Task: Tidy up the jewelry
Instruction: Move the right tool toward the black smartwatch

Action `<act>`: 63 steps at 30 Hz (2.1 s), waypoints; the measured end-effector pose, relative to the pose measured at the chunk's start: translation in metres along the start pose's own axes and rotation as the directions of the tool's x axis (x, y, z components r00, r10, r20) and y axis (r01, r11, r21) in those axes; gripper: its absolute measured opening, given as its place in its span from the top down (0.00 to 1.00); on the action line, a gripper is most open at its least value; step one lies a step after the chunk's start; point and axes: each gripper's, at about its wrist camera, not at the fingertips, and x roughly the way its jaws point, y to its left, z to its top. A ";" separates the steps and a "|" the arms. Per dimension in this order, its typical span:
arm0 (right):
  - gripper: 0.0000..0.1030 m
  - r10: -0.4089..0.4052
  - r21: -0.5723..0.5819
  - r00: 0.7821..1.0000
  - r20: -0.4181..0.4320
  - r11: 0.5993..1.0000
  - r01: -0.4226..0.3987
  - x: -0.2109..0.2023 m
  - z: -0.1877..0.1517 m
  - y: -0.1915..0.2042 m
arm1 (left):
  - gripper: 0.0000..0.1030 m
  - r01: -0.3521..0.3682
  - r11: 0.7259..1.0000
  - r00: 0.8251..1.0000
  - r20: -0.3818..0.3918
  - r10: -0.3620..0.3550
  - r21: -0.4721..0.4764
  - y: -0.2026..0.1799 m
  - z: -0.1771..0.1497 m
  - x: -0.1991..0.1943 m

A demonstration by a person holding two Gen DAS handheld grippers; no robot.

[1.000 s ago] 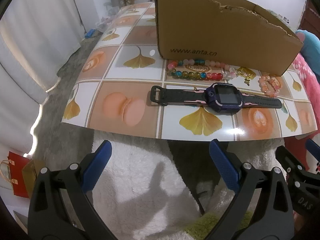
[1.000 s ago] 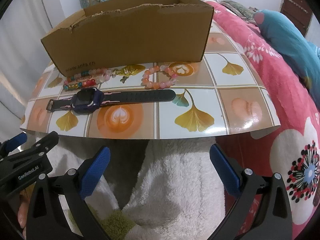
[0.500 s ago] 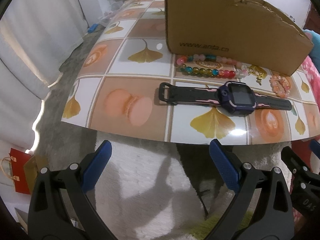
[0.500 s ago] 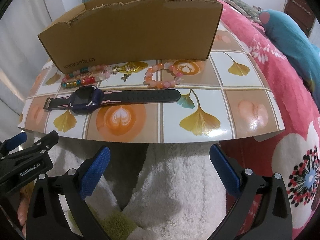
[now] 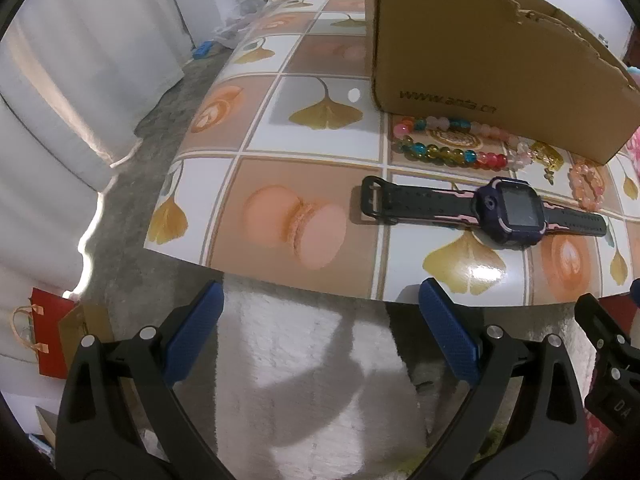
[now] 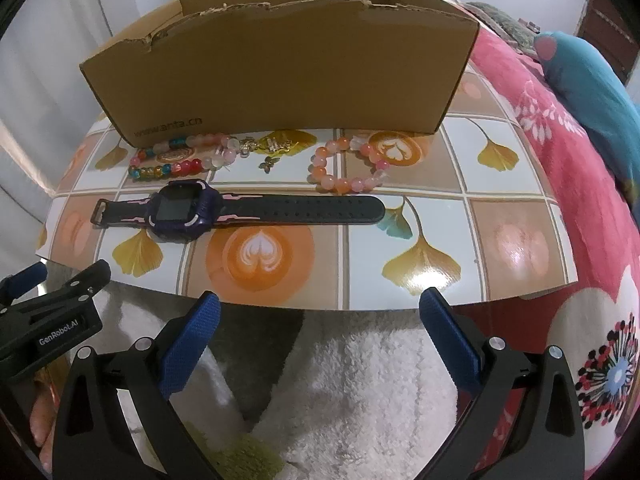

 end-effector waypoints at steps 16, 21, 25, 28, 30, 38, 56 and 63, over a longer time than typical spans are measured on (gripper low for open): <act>0.06 0.016 -0.034 1.000 -0.016 0.999 -0.016 0.015 0.011 0.010 | 0.08 0.004 1.000 1.000 0.005 -0.004 0.000 0.004 0.006 0.004; 0.06 0.015 -0.069 1.000 -0.012 0.998 -0.015 0.023 0.016 0.011 | 0.07 0.021 1.000 1.000 0.022 -0.022 0.019 0.007 0.006 0.005; 0.06 0.041 -0.078 0.999 0.007 0.996 -0.040 0.026 0.017 0.010 | 0.07 0.041 0.998 0.999 0.020 -0.042 0.043 0.009 0.008 0.007; 0.06 0.071 -0.060 0.997 0.002 0.996 -0.071 0.027 0.016 0.006 | 0.07 0.064 0.996 0.998 0.019 -0.065 0.059 0.010 0.011 0.009; 0.05 0.074 -0.073 0.997 0.001 0.995 -0.074 0.028 0.017 0.006 | 0.07 0.085 0.995 0.996 0.016 -0.086 0.056 0.012 0.011 0.010; 0.05 0.074 -0.081 0.997 -0.008 0.994 -0.074 0.031 0.022 0.005 | 0.07 0.131 0.989 0.991 0.012 -0.132 0.069 0.015 0.013 0.014; 0.05 0.100 -0.115 0.995 0.015 0.989 -0.098 0.032 0.019 -0.004 | 0.07 0.144 0.979 0.989 0.007 -0.146 0.141 0.011 0.020 0.015; 0.05 0.134 -0.164 0.991 0.024 0.978 -0.128 0.029 0.015 -0.009 | 0.07 0.164 0.966 0.986 -0.001 -0.167 0.200 0.009 0.023 0.017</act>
